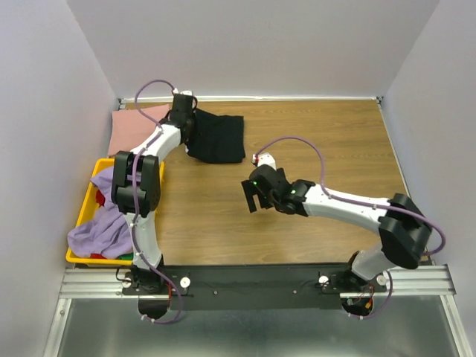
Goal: Fold and stack the t-shirts
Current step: Neatly place the folded tshirt to the corner
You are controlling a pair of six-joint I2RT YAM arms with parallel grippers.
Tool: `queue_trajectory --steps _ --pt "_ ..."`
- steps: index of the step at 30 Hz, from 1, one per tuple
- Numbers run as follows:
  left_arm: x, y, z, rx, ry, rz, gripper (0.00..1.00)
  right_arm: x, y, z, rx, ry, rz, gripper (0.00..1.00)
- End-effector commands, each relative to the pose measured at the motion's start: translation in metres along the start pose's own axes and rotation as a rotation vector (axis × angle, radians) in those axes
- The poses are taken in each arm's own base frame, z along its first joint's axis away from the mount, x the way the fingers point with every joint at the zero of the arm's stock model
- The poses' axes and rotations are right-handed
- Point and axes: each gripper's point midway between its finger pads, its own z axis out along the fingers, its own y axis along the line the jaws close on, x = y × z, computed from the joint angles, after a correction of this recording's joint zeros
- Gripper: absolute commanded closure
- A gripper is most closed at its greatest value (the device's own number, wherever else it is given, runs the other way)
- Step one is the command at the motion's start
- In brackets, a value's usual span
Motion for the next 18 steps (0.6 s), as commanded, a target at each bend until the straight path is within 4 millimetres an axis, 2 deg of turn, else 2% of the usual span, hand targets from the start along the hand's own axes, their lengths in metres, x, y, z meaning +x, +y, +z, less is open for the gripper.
queue_trajectory --steps 1,2,3,4,6,7,8,9,10,18 --pt "-0.045 0.061 -0.002 -0.259 -0.041 0.145 1.00 0.028 -0.018 -0.025 0.025 0.057 0.055 0.00" --pt "-0.040 0.072 0.008 -0.290 -0.001 0.182 1.00 0.037 -0.023 -0.032 0.024 0.071 0.072 0.00" --pt "-0.047 0.078 0.010 -0.312 -0.003 0.194 1.00 0.043 -0.025 -0.031 0.031 0.087 0.074 0.00" --pt "-0.058 0.091 0.017 -0.347 0.004 0.192 1.00 0.041 -0.026 -0.039 0.017 0.071 0.089 0.00" --pt "-0.065 0.101 0.022 -0.368 0.022 0.216 1.00 0.048 -0.031 -0.044 0.027 0.082 0.102 0.00" --pt "-0.082 0.107 0.019 -0.399 -0.003 0.239 1.00 0.046 -0.032 -0.049 0.024 0.073 0.108 0.00" --pt "-0.074 0.116 0.026 -0.427 0.037 0.259 1.00 0.046 -0.033 -0.051 0.028 0.073 0.113 0.00" --pt "-0.078 0.119 0.026 -0.447 0.037 0.264 1.00 0.047 -0.036 -0.054 0.036 0.084 0.112 0.00" --pt "-0.088 0.126 0.021 -0.478 0.030 0.307 1.00 0.044 -0.035 -0.056 0.034 0.081 0.112 0.00" --pt "-0.112 0.143 0.001 -0.465 0.036 0.366 1.00 0.039 -0.033 -0.060 0.065 0.144 0.088 0.01"
